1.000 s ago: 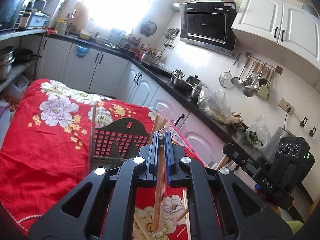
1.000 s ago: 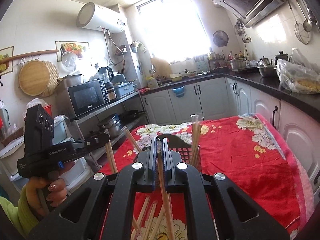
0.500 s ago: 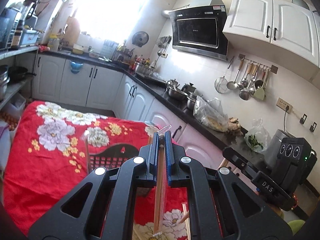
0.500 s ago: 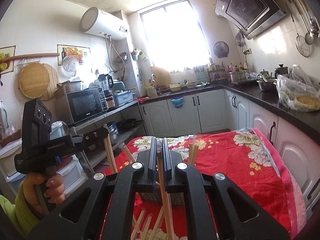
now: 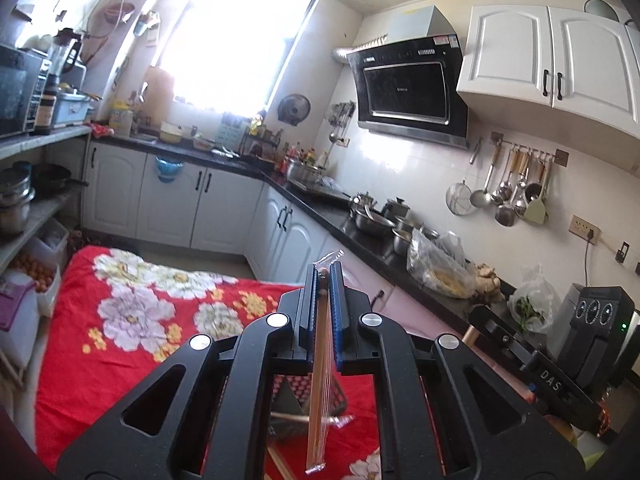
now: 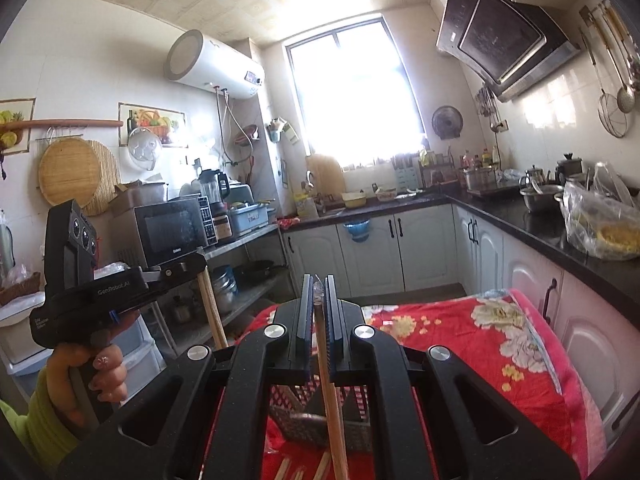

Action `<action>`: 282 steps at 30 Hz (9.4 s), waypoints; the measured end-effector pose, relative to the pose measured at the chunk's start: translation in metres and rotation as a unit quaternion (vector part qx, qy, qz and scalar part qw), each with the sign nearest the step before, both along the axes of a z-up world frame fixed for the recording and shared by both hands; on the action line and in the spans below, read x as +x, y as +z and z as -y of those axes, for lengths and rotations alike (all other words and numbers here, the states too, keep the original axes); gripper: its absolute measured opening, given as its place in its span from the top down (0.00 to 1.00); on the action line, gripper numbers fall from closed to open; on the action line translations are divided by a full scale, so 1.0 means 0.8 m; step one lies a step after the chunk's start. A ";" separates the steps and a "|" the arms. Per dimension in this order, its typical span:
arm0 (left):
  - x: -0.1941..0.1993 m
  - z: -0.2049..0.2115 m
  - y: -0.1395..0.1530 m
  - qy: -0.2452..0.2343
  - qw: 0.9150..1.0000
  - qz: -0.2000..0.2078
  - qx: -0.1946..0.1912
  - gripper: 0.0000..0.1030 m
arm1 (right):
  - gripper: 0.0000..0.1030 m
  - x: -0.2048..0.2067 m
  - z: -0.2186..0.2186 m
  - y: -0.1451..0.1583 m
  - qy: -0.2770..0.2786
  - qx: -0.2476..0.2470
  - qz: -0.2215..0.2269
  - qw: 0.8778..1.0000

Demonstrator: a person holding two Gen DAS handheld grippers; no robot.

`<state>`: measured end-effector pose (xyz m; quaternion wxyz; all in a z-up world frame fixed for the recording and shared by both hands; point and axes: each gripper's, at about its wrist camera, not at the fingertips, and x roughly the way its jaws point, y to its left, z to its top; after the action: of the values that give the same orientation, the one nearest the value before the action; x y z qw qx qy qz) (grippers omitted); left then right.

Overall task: Organize utensils
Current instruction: 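Lift the left tool's chopsticks above the caddy while the right tool carries its pair there, then open the left tool to drop chopsticks into the caddy while the right tool releases its pair, then move both tools back down to the remaining wrapped chopsticks on the cloth, then close the left tool on a wrapped chopstick pair while the right tool grasps another, then lift the left tool's chopsticks toward the caddy while the right tool carries its pair there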

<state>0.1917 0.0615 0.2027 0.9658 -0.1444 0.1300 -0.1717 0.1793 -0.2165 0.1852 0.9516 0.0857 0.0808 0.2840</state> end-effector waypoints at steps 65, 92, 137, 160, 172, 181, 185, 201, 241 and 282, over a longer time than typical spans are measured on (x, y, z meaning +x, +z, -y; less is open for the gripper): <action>0.083 0.003 -0.113 0.104 0.993 -0.002 0.054 0.97 | 0.95 0.131 -0.063 -0.076 -0.027 -0.001 0.021 0.999; 0.065 0.003 -0.143 0.093 0.994 -0.035 0.044 0.97 | 0.94 0.122 -0.042 -0.109 -0.050 0.009 -0.016 0.999; -0.013 -0.021 -0.140 0.098 0.994 -0.047 -0.016 0.20 | 0.32 0.047 0.006 -0.122 -0.068 -0.008 -0.059 0.996; -0.065 -0.035 -0.167 0.111 0.991 -0.078 -0.013 0.10 | 0.27 -0.013 -0.007 -0.137 -0.038 -0.048 -0.077 0.995; -0.078 -0.032 -0.195 0.109 0.987 -0.114 0.001 0.10 | 0.27 -0.027 -0.024 -0.170 -0.013 -0.082 -0.114 0.990; -0.080 -0.025 -0.216 0.103 0.985 -0.141 0.016 0.10 | 0.27 -0.027 -0.023 -0.193 -0.009 -0.099 -0.146 0.984; -0.076 -0.021 -0.224 0.098 0.983 -0.155 0.023 0.11 | 0.27 -0.027 -0.022 -0.204 -0.010 -0.103 -0.159 0.982; -0.063 0.023 -0.273 0.032 0.974 -0.218 0.045 0.49 | 0.27 -0.027 -0.005 -0.232 -0.027 -0.102 -0.196 0.975; 0.054 -0.014 -0.336 0.039 0.938 -0.345 0.012 0.95 | 0.47 0.081 -0.131 -0.306 0.011 -0.187 -0.317 0.930; -0.019 -0.008 -0.180 0.000 0.984 -0.179 -0.023 0.97 | 0.94 0.003 -0.033 -0.174 0.042 -0.063 -0.209 0.975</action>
<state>0.1765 0.0680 0.0591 0.9235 -0.1947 0.2964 -0.1463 0.1817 -0.1904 0.0458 0.9043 0.0796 0.2995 0.2936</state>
